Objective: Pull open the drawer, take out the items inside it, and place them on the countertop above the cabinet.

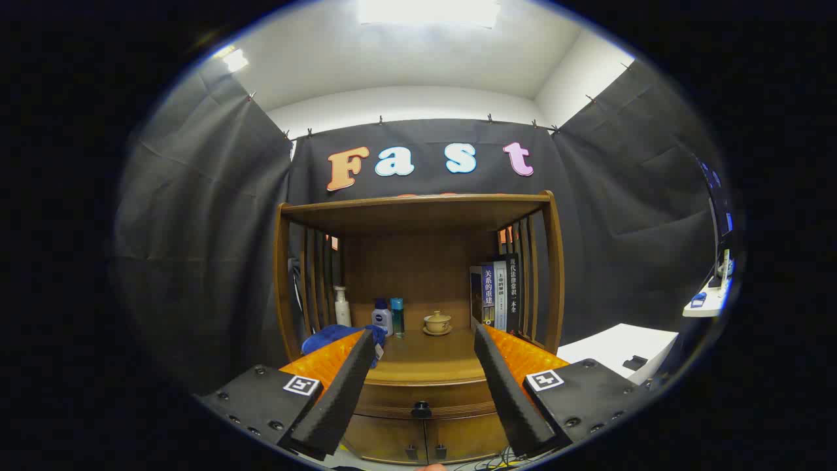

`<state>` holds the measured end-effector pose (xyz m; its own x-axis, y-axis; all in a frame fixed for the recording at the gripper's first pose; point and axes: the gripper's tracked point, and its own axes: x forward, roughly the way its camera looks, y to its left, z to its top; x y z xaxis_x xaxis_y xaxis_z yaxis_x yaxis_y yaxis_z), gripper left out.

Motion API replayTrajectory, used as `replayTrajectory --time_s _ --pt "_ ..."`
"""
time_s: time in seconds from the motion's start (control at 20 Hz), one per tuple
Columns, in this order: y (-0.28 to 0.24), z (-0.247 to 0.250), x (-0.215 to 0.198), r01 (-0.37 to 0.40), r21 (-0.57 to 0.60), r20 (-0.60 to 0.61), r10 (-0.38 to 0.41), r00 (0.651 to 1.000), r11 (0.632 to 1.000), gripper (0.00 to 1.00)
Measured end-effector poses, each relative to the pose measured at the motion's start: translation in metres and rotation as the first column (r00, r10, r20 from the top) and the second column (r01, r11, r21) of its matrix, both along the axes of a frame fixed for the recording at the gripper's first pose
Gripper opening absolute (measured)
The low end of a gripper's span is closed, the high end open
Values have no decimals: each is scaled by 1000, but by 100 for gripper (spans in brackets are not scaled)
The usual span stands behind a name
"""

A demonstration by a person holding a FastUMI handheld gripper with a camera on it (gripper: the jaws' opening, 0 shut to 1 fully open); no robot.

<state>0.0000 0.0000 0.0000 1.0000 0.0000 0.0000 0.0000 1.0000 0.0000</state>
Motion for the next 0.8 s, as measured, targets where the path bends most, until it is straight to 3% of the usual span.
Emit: replayTrajectory --time_s 0.8 --pt "1 1 -1 1 0 6 -1 1000 1000 99"
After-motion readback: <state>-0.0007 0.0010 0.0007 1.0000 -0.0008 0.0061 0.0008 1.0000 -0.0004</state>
